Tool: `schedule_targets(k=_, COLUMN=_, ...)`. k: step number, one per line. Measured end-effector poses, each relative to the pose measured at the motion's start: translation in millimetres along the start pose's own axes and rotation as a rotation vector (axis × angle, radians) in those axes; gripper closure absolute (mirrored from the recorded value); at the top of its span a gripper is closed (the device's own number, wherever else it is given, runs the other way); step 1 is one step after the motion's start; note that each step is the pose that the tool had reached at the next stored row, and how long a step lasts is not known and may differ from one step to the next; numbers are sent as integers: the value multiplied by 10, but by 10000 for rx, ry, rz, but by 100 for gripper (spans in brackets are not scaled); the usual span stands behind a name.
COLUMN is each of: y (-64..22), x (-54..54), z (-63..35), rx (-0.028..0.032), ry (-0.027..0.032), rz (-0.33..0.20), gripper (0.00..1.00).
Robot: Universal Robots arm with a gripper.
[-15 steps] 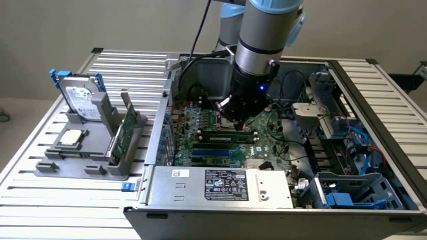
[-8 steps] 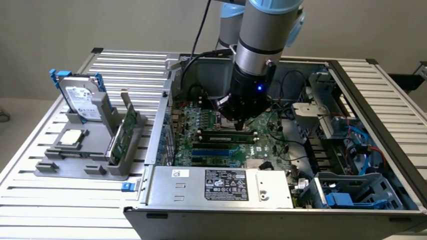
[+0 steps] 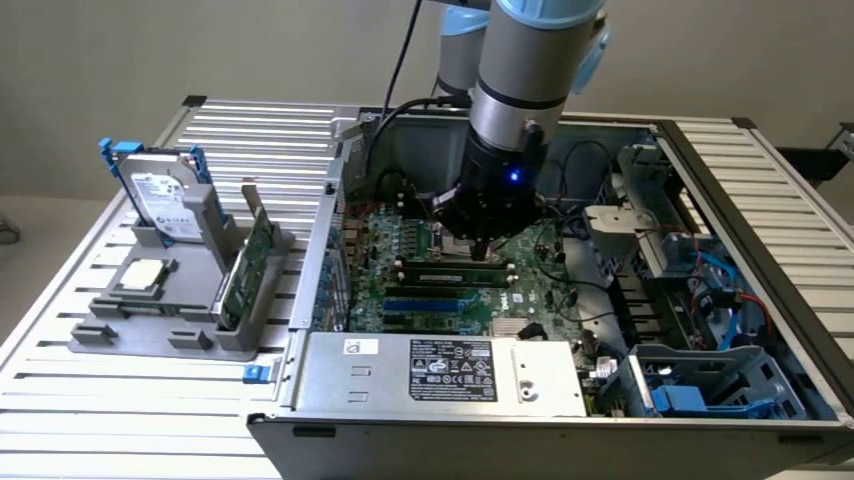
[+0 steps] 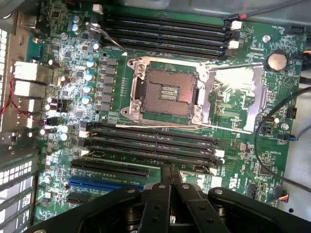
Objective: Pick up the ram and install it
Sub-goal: 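Press down the ram until it locks into place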
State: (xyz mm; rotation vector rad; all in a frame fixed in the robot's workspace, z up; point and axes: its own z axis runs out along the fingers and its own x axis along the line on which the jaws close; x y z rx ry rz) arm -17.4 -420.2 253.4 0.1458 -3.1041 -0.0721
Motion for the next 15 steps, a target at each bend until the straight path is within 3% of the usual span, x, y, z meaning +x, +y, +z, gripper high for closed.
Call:
schedule_targets(k=3, y=0, x=1, z=1, rx=-4, ry=-42, rz=385, gripper=89)
schedule_targets(k=5, y=0, x=1, z=3, rx=7, ry=-107, rz=591, gripper=89)
schedule_targets(k=9, y=0, x=0, z=4, rx=32, ry=-352, rz=795, gripper=89)
schedule_targets(k=15, y=0, x=0, z=3, rx=33, ry=-353, rz=796, gripper=89)
